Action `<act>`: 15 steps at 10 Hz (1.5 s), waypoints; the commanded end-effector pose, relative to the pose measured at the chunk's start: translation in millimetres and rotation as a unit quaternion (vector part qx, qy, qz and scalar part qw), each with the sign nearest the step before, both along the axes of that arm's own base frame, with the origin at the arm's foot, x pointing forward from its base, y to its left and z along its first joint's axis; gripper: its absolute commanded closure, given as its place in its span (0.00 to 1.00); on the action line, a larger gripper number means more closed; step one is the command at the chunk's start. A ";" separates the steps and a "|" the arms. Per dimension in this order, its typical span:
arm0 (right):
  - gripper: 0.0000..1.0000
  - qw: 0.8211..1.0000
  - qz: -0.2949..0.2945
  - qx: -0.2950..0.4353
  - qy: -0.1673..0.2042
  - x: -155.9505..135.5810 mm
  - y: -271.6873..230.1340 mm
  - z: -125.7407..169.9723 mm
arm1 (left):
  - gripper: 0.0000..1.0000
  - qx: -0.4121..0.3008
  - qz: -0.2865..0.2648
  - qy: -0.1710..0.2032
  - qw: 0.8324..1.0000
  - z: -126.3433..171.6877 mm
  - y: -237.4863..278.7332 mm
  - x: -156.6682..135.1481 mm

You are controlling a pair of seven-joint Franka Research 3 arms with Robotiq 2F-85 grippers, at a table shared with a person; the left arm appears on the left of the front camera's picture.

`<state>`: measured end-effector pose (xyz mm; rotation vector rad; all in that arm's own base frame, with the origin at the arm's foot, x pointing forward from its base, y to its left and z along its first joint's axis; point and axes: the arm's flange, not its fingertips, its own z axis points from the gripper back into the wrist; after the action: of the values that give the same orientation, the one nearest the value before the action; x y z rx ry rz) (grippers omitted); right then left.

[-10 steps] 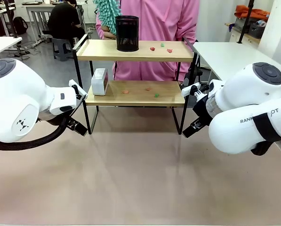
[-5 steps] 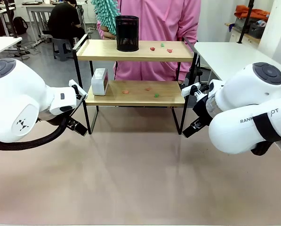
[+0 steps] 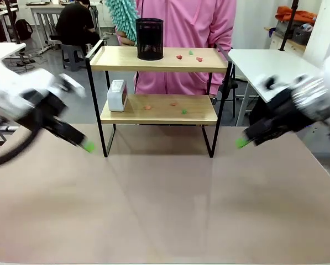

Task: Clean the shelf.
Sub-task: Pick up the Duster from the human.

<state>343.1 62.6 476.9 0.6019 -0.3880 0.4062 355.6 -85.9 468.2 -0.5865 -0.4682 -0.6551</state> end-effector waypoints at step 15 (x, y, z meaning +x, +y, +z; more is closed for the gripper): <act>0.00 0.876 -0.309 0.369 -0.018 -153.4 -317.5 -10.3 | 0.00 -0.298 0.414 0.013 0.860 -16.6 354.3 -122.2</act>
<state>186.7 -254.0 466.1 1.1606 -0.7266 -0.4039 230.0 267.5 452.9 -0.8811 -0.8148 0.3689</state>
